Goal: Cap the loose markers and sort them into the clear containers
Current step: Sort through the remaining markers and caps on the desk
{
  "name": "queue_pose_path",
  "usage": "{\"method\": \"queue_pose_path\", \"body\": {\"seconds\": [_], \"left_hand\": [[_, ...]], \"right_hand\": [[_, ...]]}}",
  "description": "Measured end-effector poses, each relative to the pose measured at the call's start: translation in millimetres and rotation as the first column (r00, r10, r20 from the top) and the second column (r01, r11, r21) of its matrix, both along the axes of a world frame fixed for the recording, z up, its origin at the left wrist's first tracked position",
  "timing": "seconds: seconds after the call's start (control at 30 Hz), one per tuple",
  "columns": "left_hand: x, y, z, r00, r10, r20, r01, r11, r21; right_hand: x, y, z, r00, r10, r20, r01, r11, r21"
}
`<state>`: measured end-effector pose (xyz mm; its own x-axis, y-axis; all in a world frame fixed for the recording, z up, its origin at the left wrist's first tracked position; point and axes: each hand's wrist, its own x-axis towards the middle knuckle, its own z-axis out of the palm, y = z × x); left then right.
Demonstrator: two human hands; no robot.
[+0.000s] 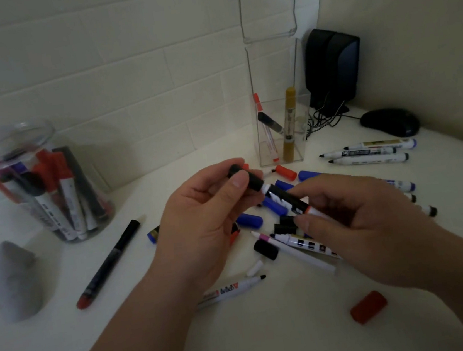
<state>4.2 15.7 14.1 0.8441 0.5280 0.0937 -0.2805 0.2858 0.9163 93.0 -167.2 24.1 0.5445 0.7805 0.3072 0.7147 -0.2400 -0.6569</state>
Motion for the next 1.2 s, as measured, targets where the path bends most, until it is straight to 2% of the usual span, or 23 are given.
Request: {"method": "queue_pose_path", "body": {"seconds": [0.1, 0.2, 0.37, 0.47, 0.53, 0.63, 0.77, 0.83, 0.9, 0.93, 1.0, 1.07, 1.1, 1.17, 1.2], "left_hand": [[0, -2, -1, 0.999, 0.023, -0.043, -0.022, 0.999, 0.028], [-1, -2, 0, 0.999, 0.028, -0.038, -0.027, 1.0, 0.003], [-1, -6, 2, 0.999, 0.051, -0.005, -0.051, 0.998, -0.028], [-1, -7, 2, 0.999, 0.047, -0.003, -0.047, 0.999, 0.001], [-1, -7, 3, 0.999, 0.038, 0.006, -0.039, 0.999, 0.023], [-2, -6, 3, 0.997, 0.07, -0.011, -0.069, 0.994, 0.083], [-2, -5, 3, 0.998, 0.054, -0.032, -0.052, 0.996, 0.069], [0, -6, 2, 0.997, 0.066, -0.049, -0.063, 0.995, 0.073], [2, -6, -1, 0.993, 0.088, -0.076, -0.081, 0.993, 0.09], [3, -6, -2, 0.991, 0.096, -0.088, -0.088, 0.991, 0.098], [5, -6, -3, 0.987, 0.109, -0.114, -0.091, 0.984, 0.151], [6, -6, -5, 0.98, 0.143, -0.136, -0.1, 0.955, 0.281], [6, -7, -5, 0.976, 0.165, -0.141, -0.106, 0.929, 0.354], [6, -7, -5, 0.971, 0.188, -0.147, -0.107, 0.894, 0.435], [6, -7, -4, 0.972, 0.186, -0.141, -0.107, 0.894, 0.435]], "right_hand": [[1, 2, -1, 0.988, -0.048, 0.146, 0.052, 0.998, -0.025], [2, 6, -3, 0.948, -0.09, 0.306, 0.088, 0.996, 0.02], [-6, 10, -4, 0.901, -0.121, 0.416, 0.091, 0.992, 0.092], [-9, 11, -7, 0.901, -0.132, 0.412, 0.088, 0.988, 0.125], [-12, 11, -9, 0.926, -0.154, 0.345, 0.116, 0.985, 0.127], [-19, 12, -5, 0.984, -0.176, 0.03, 0.172, 0.981, 0.092], [-20, 11, 6, 0.967, -0.125, -0.22, 0.138, 0.99, 0.044], [-19, 13, 8, 0.889, -0.1, -0.446, 0.148, 0.986, 0.074], [-17, 16, 7, 0.709, -0.057, -0.703, 0.18, 0.978, 0.102], [-17, 17, 6, 0.669, -0.048, -0.742, 0.183, 0.978, 0.102], [-15, 20, 2, 0.766, -0.077, -0.638, 0.152, 0.986, 0.064], [-14, 21, 0, 0.873, -0.096, -0.478, 0.131, 0.991, 0.041], [-13, 21, -1, 0.893, -0.099, -0.438, 0.133, 0.99, 0.049], [-14, 20, -2, 0.899, -0.091, -0.428, 0.134, 0.988, 0.071], [-15, 20, -2, 0.88, -0.07, -0.469, 0.13, 0.987, 0.097]]}}
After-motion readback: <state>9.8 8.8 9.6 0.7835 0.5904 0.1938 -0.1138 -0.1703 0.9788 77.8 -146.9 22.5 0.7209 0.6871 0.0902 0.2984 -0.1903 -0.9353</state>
